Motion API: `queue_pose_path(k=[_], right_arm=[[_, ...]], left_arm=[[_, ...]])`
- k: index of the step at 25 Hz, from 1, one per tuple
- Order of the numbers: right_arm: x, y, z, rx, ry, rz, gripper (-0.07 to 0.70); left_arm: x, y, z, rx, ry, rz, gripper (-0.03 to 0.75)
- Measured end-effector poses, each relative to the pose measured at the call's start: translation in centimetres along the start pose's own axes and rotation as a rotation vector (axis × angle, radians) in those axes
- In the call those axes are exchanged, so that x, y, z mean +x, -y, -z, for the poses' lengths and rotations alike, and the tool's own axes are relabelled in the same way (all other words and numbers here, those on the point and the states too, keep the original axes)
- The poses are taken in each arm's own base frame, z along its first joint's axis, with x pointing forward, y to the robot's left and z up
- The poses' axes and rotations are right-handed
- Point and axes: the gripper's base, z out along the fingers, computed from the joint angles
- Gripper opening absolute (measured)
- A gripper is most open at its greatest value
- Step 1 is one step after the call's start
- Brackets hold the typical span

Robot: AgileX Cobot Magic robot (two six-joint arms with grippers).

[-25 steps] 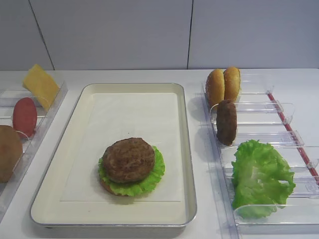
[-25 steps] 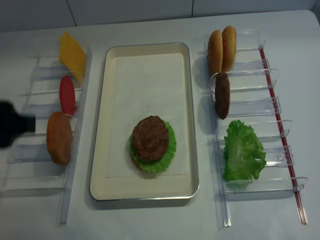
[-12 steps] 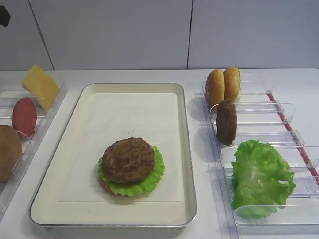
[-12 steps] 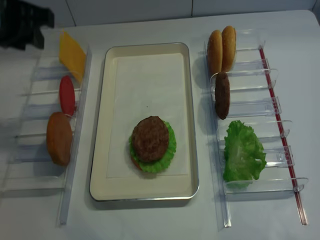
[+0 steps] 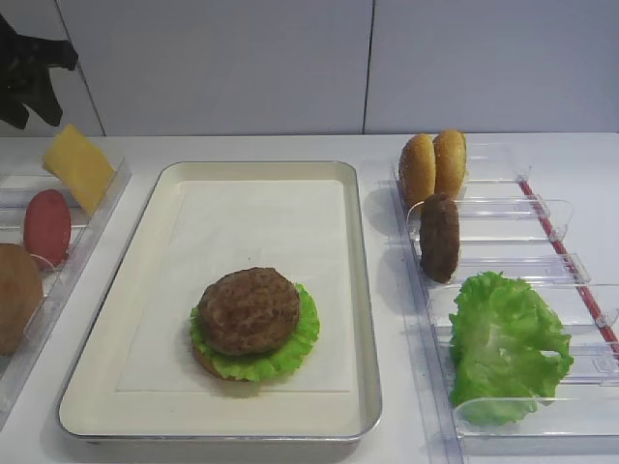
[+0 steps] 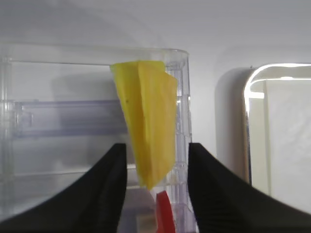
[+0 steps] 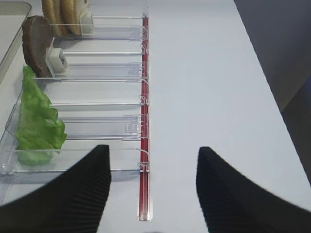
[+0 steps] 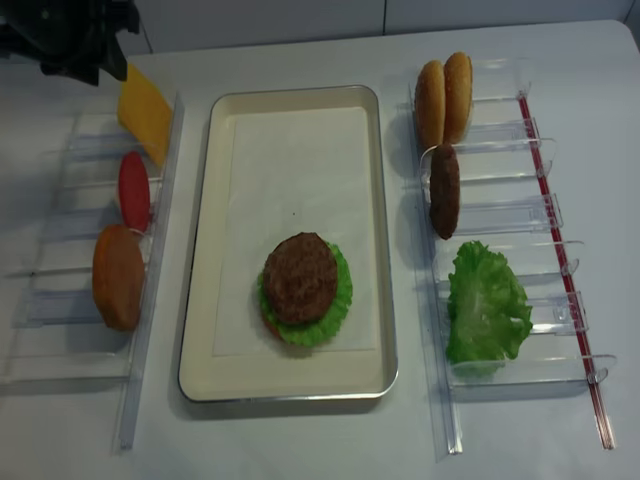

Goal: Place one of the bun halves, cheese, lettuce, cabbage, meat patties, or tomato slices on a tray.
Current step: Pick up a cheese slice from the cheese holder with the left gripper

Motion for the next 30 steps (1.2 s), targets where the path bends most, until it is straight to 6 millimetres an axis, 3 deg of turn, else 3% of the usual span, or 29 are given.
queue_pose_path(k=[6, 13, 30], right_arm=[[0.0, 0.0, 0.0, 0.0, 0.0, 0.0, 0.435], [0.0, 0.0, 0.0, 0.0, 0.002, 0.0, 0.435], [0.0, 0.0, 0.0, 0.0, 0.002, 0.0, 0.435]], left_arm=[[-0.8, -0.4, -2.5, -0.004, 0.005, -0.014, 0.295], [-0.8, -0.5, -4.0, 0.008, -0.012, -0.029, 0.293], [-0.9, -0.2, -3.9, 0.042, -0.002, -0.053, 0.262]])
